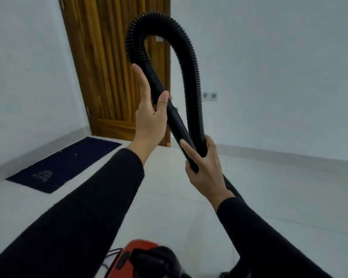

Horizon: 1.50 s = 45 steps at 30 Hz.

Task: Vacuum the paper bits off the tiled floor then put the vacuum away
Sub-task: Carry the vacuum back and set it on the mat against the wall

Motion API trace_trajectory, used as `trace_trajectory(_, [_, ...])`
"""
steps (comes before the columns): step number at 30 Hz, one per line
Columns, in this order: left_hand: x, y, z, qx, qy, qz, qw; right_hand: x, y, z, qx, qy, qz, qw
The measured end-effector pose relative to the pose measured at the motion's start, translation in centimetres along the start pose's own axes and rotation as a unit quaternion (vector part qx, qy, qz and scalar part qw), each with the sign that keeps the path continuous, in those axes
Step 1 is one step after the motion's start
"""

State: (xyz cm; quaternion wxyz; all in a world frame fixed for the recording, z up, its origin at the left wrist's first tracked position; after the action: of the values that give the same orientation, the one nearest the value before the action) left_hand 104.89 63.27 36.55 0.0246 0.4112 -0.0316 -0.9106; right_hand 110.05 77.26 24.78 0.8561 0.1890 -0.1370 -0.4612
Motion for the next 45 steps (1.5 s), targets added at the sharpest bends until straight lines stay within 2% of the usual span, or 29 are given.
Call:
trace_trajectory(3, [0.8,2.4,0.2,0.011,0.023,0.008,1.0,1.8,-1.8,0.4,0.025,0.022,0.068,0.997])
trace_trajectory(7, [2.7,5.6,-0.1,0.016,0.046,-0.005,0.999,2.8,-4.9,-0.3,0.13,-0.011,0.167,0.977])
trace_trajectory(11, [5.2,7.9,-0.7,0.017,0.057,-0.039,0.997,3.6,-7.2,-1.7,0.201,-0.005,0.163,0.966])
trace_trajectory(15, [7.3,9.2,-1.2,0.021,0.066,-0.056,0.996,4.8,-8.0,-2.4,0.182,0.032,0.114,0.976])
trace_trajectory(21, [12.1,9.4,-4.4,0.039,0.124,-0.047,0.99,5.1,-10.0,-4.3,0.19,0.011,0.09,0.978])
trace_trajectory(25, [15.4,8.8,-7.5,0.103,0.174,-0.034,0.979,5.0,-11.0,-4.8,0.195,0.009,0.086,0.977])
trace_trajectory(28, [18.2,8.2,-11.3,0.124,0.214,0.011,0.969,5.7,-11.6,-4.7,0.193,0.015,0.089,0.977])
trace_trajectory(30, [21.2,7.7,-14.6,0.159,0.266,0.038,0.95,6.5,-12.0,-4.7,0.194,0.026,0.088,0.977])
trace_trajectory(33, [26.2,7.5,-20.9,0.229,0.353,0.08,0.904,7.7,-12.8,-4.8,0.191,0.04,0.085,0.977])
trace_trajectory(38, [32.7,7.4,-30.3,0.322,0.437,0.124,0.831,9.2,-14.3,-5.8,0.202,0.049,0.1,0.973])
trace_trajectory(45, [35.2,7.4,-32.9,0.316,0.435,0.176,0.824,10.7,-16.0,-6.8,0.222,0.05,0.112,0.967])
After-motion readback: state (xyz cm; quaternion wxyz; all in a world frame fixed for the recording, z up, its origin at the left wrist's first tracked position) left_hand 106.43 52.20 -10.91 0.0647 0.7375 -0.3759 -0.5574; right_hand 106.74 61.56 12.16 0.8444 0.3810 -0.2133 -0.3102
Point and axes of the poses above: each hand's wrist, its own z-axis towards the middle knuckle, its own y-axis out of the back of the hand, x = y × z, the point moved 9 cm from there along z, towards the middle knuckle, and after that the axes turned 11 degrees about y, right-handed, at the moved point
